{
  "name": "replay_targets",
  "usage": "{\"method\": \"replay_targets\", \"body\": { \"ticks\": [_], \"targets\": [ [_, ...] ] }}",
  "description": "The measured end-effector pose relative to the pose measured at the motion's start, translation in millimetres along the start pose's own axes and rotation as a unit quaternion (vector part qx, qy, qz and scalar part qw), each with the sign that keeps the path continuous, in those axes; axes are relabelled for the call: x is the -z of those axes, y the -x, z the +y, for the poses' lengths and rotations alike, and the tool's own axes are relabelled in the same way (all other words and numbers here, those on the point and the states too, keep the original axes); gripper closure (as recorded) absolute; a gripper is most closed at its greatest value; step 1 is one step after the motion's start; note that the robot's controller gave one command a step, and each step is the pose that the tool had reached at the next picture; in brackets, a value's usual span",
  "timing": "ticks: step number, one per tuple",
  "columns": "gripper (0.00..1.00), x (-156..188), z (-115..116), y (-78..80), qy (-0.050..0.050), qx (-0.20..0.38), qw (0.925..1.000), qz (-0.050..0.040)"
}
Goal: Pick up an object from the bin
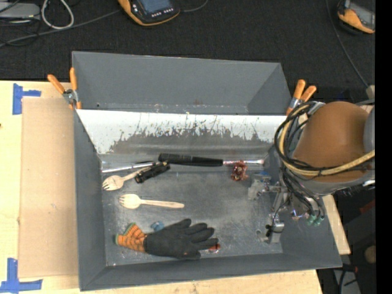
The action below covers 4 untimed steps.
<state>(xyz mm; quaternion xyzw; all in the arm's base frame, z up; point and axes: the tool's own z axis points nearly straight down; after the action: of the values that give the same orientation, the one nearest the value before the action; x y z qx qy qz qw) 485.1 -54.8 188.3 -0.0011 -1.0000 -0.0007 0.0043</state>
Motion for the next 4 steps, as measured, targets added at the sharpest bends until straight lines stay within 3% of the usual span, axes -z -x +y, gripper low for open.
{"method": "replay_targets", "body": {
  "ticks": [1, 2, 3, 4],
  "targets": [
    [0.00, 2.9, 0.1, 1.6, 0.000, 0.001, 1.0000, -0.0033],
    [0.00, -56.7, 18.9, 3.3, -0.001, 0.015, 0.9999, -0.0053],
    [0.00, -100.1, 64.5, -4.5, -0.002, 0.105, 0.9944, -0.0050],
    [0.00, -109.7, 77.8, -4.1, -0.001, 0.095, 0.9954, -0.0091]
  ]
}}
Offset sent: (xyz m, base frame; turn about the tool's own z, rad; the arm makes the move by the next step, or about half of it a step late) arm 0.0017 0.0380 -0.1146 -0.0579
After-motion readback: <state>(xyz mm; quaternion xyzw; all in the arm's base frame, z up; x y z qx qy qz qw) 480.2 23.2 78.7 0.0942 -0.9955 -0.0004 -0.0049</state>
